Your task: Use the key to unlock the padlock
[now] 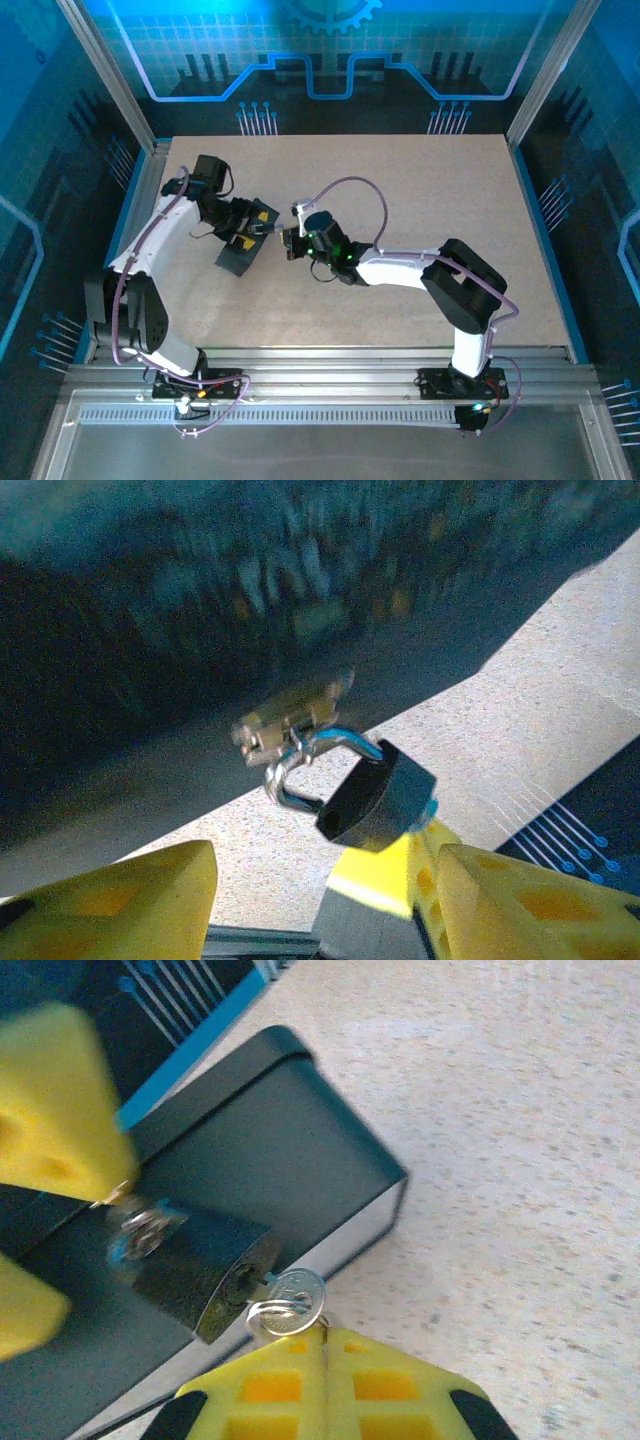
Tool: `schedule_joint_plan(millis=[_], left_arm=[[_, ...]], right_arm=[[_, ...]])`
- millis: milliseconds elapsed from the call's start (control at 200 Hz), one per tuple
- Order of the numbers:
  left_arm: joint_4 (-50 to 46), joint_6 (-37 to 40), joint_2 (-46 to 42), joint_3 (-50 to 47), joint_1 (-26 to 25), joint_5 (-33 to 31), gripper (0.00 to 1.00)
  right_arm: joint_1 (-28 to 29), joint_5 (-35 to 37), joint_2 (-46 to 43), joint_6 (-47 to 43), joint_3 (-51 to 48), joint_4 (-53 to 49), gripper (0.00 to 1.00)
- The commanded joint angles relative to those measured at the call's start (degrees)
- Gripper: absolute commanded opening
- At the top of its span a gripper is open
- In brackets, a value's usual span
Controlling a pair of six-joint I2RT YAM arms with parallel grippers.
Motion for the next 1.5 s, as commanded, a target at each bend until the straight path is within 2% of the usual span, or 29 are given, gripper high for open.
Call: schedule_joint_plan(millis=[0,45,190,350,505,645,695,835,1036,1286,1366,1496], left_arm=[[0.88,2.93,-2.44,0.62,2.85,2.45,0.6],[0.69,4.42,-2.81,0.8,3.95,2.13,0.6],[0.59,10.15,-3.07,-0.59,5.79,-1.82,0.6],[4.94,9.3,-1.28,-5.0,5.81,0.88,0.58],[4.26,11.18,-1.39,-4.72,5.79,0.76,0.58],[-0.71,19.37,-0.26,-1.53,5.08,-3.79,0.6],[-2.27,21.98,0.4,-1.22,4.65,-6.8,0.62],[0.41,25.11,1.3,-4.21,4.42,-9.21,0.63],[2.45,27.66,2.36,-7.26,4.12,-13.65,0.63],[2.98,29.7,4.22,-8.42,3.98,-15.31,0.62],[2.8,30.18,4.71,-8.84,3.96,-15.87,0.62],[2.98,30.25,4.46,-9.79,3.99,-16.34,0.62]], right_arm=[[-1.65,-5.7,-1.85,2.13,1.0,-1.03,0.0],[-2.31,-7.09,-1.95,1.73,1.37,-1.53,0.0],[-3.74,-11.89,-1.77,-3.52,3.31,-3.58,0.12],[-6.36,-20.77,0.0,-9.52,6.99,-8.08,0.25],[-8.94,-25.43,-3.04,-14.05,1.48,-10.13,0.32],[-9.72,-30.41,-5.49,-18.59,-3.6,-12.64,0.44],[-8.26,-30.61,-4.87,-21.74,-3.97,-14.36,0.48],[-4.22,-26.61,-1.79,-29.18,-4.14,-15.41,0.56],[-3.42,-24.6,5.27,-31.72,1.78,-17.97,0.57],[-3.58,-23.22,10.41,-32.7,6.05,-19.55,0.53],[-3.59,-23.64,11.81,-33.48,8.05,-21.33,0.49],[-3.44,-25.46,13.57,-33.35,9.26,-21.2,0.35]])
